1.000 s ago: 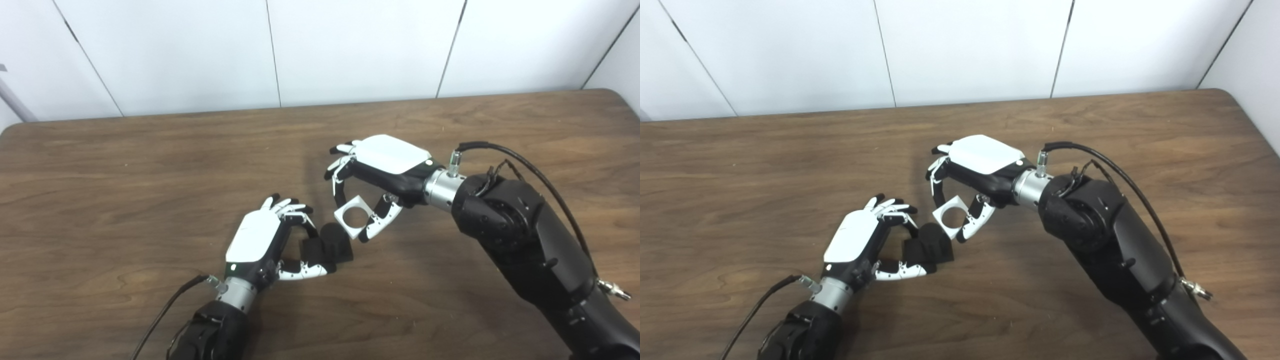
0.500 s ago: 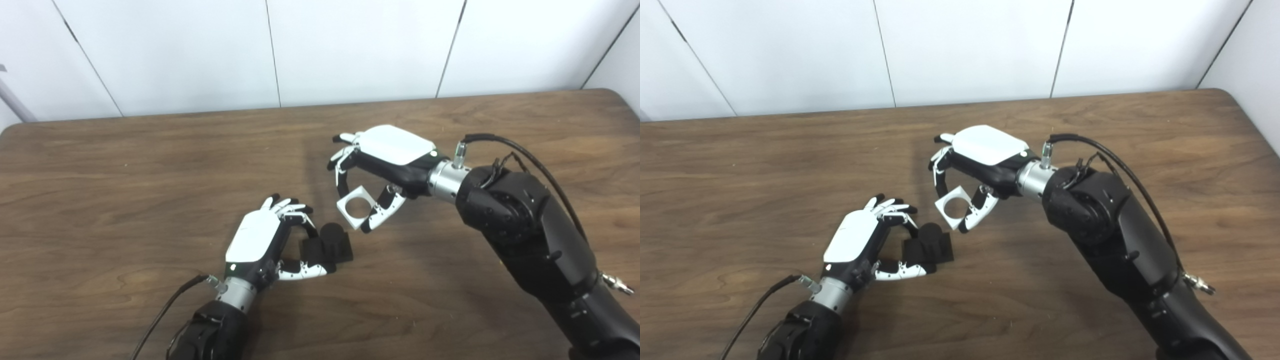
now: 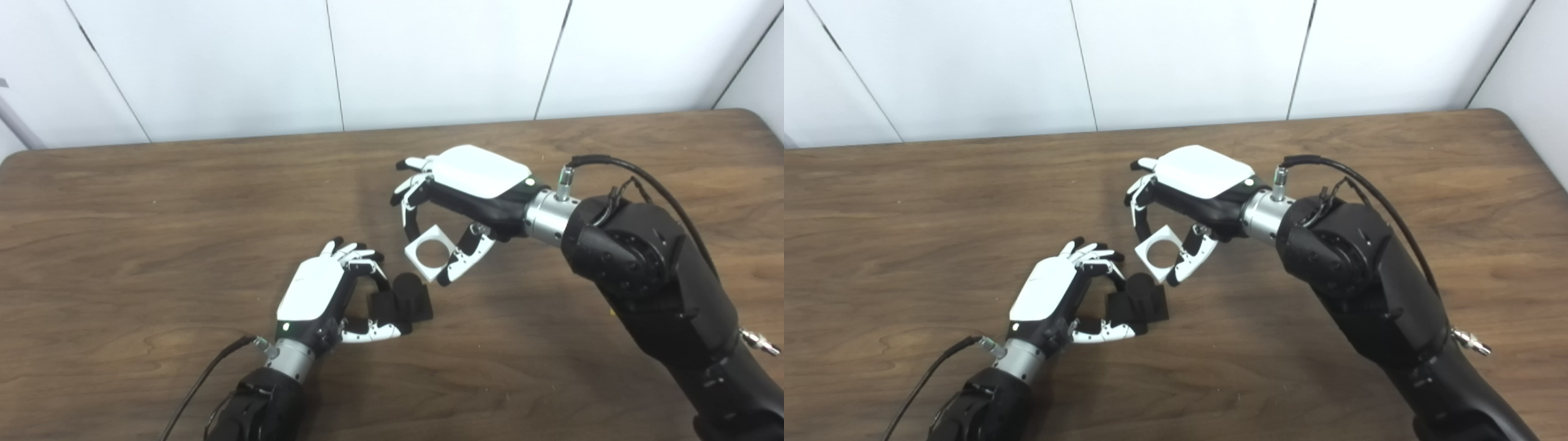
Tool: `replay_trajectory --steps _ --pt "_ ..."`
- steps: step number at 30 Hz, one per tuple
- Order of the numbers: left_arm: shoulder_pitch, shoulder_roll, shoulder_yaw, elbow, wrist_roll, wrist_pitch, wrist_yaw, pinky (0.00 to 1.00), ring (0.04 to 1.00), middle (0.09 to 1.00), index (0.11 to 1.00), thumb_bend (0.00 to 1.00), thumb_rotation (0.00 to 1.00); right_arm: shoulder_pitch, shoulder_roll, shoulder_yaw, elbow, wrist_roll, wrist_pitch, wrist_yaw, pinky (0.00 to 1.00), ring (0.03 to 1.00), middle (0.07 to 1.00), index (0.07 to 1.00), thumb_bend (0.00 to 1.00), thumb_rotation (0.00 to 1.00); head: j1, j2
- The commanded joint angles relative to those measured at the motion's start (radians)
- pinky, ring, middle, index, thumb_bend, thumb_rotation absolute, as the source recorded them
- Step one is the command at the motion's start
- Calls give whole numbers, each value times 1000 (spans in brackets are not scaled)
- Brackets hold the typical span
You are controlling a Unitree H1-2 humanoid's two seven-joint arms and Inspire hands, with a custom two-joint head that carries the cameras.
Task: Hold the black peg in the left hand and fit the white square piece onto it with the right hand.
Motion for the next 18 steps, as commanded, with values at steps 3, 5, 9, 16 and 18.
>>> replay_trajectory --steps 3,5,9,16,18 --pt "13 10 -29 45 8 10 -61 1000 883 786 485 522 53 -39 5 -4 -32 4 -3 2 949 952 799 483 524 132 0 6" --pt "12 10 -31 44 10 14 -65 1000 885 788 485 522 53 -37 9 -1 -35 8 -1 7 954 950 799 482 524 133 0 8" --pt "11 9 -33 42 12 16 -64 1000 882 786 485 522 54 -30 22 6 -32 6 2 8 965 952 803 483 524 133 3 11" --pt "9 9 -37 43 16 9 -55 1000 877 781 485 523 54 -9 38 18 -16 -5 -8 -5 974 948 800 483 524 133 6 14" --pt "9 9 -39 43 19 8 -54 1000 877 782 485 523 54 -5 41 22 -10 -8 -15 -12 973 950 803 483 524 133 8 15"
